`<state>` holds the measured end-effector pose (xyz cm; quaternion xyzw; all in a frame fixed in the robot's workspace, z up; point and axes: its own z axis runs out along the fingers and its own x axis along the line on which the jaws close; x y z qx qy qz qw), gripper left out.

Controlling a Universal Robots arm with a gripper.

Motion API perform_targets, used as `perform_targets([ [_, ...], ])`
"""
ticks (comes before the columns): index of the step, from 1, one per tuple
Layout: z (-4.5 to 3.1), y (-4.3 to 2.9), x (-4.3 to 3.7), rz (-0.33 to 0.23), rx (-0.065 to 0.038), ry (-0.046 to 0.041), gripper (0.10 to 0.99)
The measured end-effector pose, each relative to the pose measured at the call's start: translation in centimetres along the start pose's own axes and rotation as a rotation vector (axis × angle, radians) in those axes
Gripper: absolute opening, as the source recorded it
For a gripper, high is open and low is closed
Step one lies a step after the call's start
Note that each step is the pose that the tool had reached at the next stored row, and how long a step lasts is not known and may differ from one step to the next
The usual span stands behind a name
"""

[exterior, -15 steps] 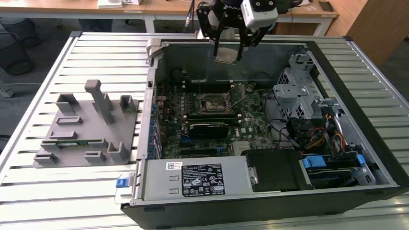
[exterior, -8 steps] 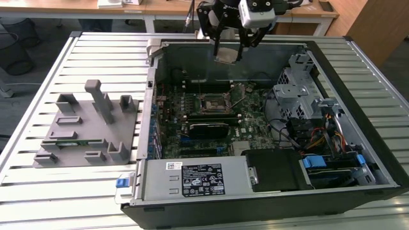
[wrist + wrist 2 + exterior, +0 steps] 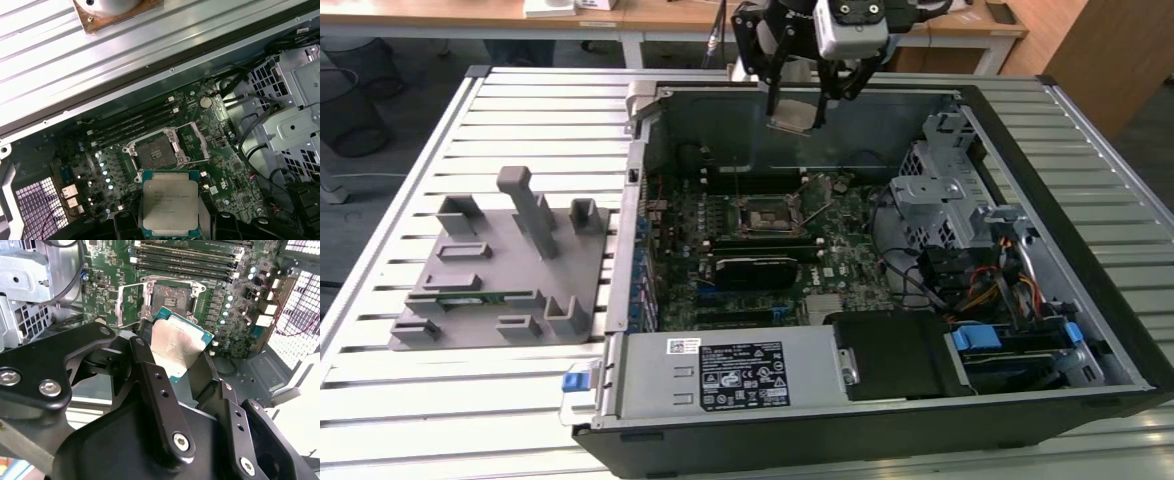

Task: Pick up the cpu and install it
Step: 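Place the cpu into insertion slot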

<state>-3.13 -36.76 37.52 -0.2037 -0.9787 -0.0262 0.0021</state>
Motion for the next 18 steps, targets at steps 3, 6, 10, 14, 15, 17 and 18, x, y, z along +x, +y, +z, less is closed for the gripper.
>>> perform_targets([
  [3,0.01,0.00,0.00,0.021,0.000,-0.0010,0.533],
  [6,0.02,0.00,0.00,0.041,-0.001,-0.0021,0.533],
  [10,0.03,0.00,0.00,0.067,-0.001,-0.0034,0.533],
  [14,0.05,0.00,0.00,0.093,-0.001,-0.0047,0.533],
  [15,0.05,0.00,0.00,0.100,-0.001,-0.0050,0.533],
  [17,0.06,0.00,0.00,0.113,-0.002,-0.0057,0.533],
  [18,0.06,0.00,0.00,0.120,-0.002,-0.0060,0.533],
])
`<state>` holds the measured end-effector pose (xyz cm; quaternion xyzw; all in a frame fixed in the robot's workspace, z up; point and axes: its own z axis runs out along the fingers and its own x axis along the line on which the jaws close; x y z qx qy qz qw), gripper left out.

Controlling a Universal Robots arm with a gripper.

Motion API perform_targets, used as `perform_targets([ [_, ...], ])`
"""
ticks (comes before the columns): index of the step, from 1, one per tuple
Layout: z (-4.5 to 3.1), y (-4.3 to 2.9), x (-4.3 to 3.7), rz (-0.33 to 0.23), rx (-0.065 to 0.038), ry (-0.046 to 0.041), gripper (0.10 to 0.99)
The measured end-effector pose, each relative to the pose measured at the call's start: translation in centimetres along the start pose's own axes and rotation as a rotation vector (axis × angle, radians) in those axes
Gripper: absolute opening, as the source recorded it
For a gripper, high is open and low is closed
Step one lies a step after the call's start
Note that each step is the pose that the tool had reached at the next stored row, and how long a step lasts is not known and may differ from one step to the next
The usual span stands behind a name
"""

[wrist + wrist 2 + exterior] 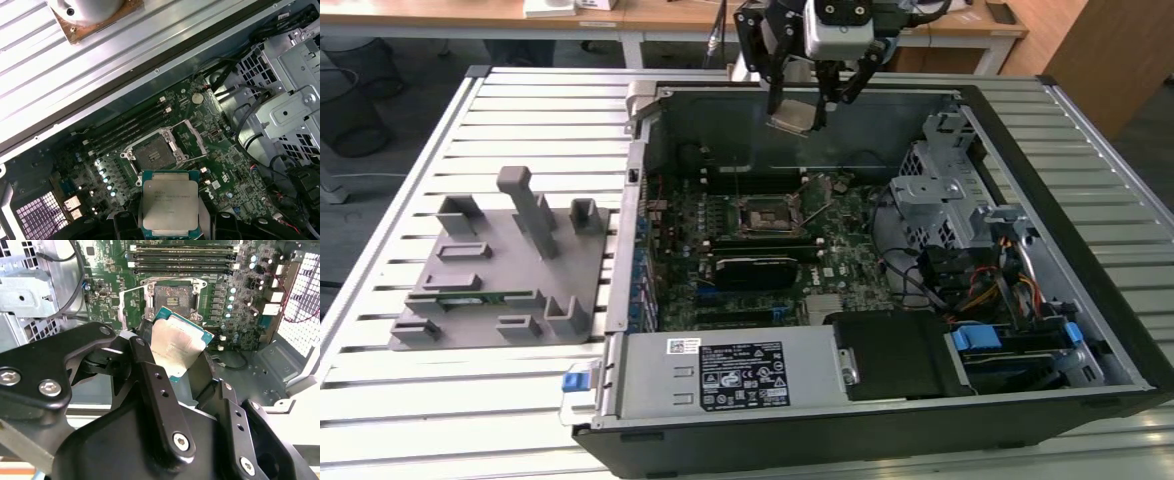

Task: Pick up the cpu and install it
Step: 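Place the cpu into insertion slot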

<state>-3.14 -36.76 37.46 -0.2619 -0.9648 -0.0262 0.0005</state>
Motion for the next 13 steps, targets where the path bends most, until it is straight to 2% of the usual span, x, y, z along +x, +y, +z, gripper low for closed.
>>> perform_targets([
  [13,0.05,0.00,0.00,0.086,-0.001,-0.0043,0.533],
])
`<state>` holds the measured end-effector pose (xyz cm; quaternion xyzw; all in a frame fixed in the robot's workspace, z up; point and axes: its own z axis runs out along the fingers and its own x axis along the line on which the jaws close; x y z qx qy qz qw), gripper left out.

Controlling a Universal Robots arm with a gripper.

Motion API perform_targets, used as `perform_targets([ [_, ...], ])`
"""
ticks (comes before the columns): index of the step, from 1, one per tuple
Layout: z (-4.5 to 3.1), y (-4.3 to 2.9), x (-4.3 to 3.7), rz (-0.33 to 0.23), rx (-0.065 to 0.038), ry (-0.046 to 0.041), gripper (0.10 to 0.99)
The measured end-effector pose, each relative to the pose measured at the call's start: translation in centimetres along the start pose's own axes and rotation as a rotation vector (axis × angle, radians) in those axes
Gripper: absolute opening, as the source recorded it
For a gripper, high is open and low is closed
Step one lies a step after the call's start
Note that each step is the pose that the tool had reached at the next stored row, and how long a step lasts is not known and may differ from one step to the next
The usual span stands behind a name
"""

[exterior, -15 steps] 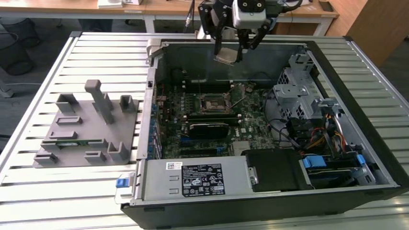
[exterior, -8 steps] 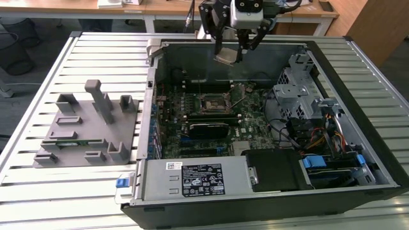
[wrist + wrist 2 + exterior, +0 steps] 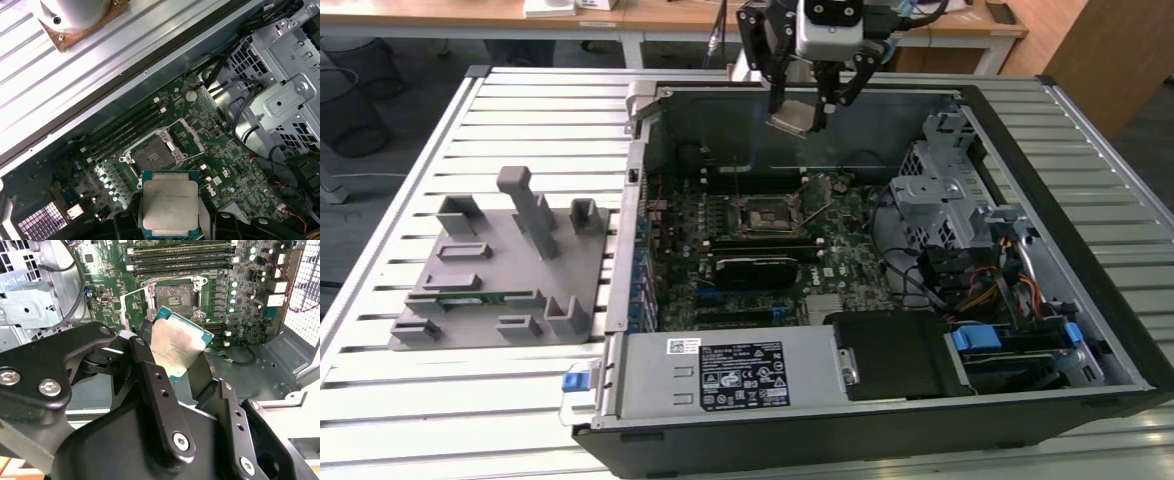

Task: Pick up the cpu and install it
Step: 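Place the cpu into insertion slot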

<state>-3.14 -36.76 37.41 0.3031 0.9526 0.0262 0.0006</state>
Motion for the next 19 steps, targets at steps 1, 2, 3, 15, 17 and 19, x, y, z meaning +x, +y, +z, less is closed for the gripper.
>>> perform_targets([
  [1,0.01,0.00,0.00,0.006,0.000,-0.0003,0.533],
  [2,0.01,0.00,0.00,0.013,0.000,-0.0006,0.533],
  [3,0.01,0.00,0.00,0.020,0.000,-0.0010,0.533],
  [15,0.07,0.00,0.00,0.106,-0.002,-0.0054,0.533],
  [17,0.09,0.00,0.00,0.134,-0.002,-0.0068,0.533],
  [19,0.11,0.01,0.01,0.159,-0.002,-0.0080,0.533],
])
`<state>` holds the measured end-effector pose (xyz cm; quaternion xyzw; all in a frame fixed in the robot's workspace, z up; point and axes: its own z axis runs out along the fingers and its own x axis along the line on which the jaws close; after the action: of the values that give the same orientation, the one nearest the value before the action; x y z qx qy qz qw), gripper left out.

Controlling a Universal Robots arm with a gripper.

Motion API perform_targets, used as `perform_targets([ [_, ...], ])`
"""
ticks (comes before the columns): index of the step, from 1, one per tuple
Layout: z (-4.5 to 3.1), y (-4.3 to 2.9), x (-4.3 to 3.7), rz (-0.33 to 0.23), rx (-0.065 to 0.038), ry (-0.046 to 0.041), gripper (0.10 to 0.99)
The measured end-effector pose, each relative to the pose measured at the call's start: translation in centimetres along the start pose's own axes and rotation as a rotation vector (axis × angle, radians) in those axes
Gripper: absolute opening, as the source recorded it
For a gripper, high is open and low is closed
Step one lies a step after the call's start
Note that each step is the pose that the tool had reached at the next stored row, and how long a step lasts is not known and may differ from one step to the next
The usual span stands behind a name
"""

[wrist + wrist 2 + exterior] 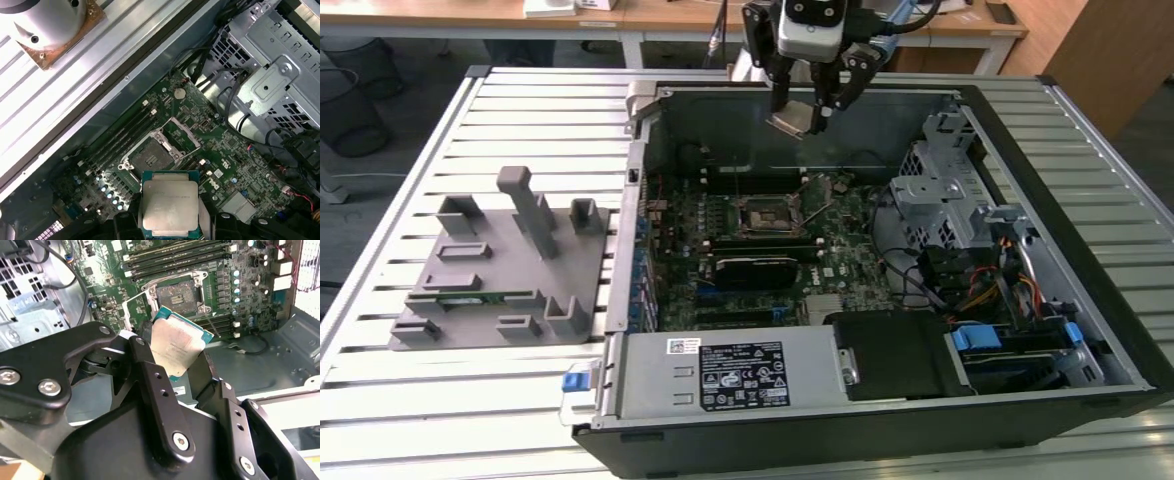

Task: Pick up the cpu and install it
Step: 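Place the cpu into insertion slot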

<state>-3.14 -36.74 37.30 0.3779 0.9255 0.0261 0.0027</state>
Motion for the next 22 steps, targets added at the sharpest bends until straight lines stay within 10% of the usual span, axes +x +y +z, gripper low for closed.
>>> perform_targets([
  [22,0.33,-0.02,-0.01,0.355,-0.005,-0.0180,0.533],
])
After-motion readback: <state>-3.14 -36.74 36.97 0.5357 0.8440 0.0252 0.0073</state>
